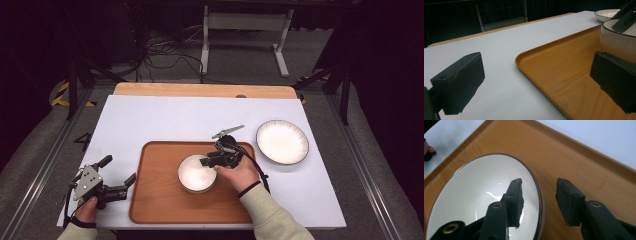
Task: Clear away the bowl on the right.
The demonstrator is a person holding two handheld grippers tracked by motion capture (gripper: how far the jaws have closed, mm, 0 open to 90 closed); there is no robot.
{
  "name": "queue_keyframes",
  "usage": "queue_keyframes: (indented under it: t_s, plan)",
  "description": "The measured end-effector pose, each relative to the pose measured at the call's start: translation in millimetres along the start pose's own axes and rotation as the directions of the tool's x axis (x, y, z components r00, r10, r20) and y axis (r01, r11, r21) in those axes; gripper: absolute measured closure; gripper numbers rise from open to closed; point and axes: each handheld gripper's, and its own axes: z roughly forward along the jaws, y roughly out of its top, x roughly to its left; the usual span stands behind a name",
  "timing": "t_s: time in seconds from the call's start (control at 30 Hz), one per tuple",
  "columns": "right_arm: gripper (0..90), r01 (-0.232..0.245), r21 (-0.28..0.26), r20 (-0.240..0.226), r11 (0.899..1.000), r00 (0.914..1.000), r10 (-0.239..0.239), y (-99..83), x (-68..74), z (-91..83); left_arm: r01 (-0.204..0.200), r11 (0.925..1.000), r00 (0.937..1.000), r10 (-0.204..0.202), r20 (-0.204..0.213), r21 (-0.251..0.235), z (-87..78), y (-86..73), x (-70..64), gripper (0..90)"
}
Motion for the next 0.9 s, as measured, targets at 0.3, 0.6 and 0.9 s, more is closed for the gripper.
queue_keyframes:
  t_s: [0.3,0.6,0.9]
  plan:
    - [44.9,0.124,-0.135,0.031,0.983,0.9922,-0.121,-0.8,8.2,-13.6,0.001,1.0,1.0,-0.001,-0.001,-0.001,-0.4,-0.1,-0.1,0.3]
    - [36.7,0.221,-0.24,0.006,0.945,0.974,-0.226,-3.1,16.4,-30.1,0.004,0.9999,1.0,-0.005,-0.007,-0.011,-1.1,-0.6,-0.6,0.3]
    - [26.9,0.332,-0.384,0.015,0.862,0.9352,-0.354,-13.9,16.0,-41.8,0.008,0.9999,1.0,-0.008,-0.001,-0.006,-0.5,-0.3,0.5,0.2]
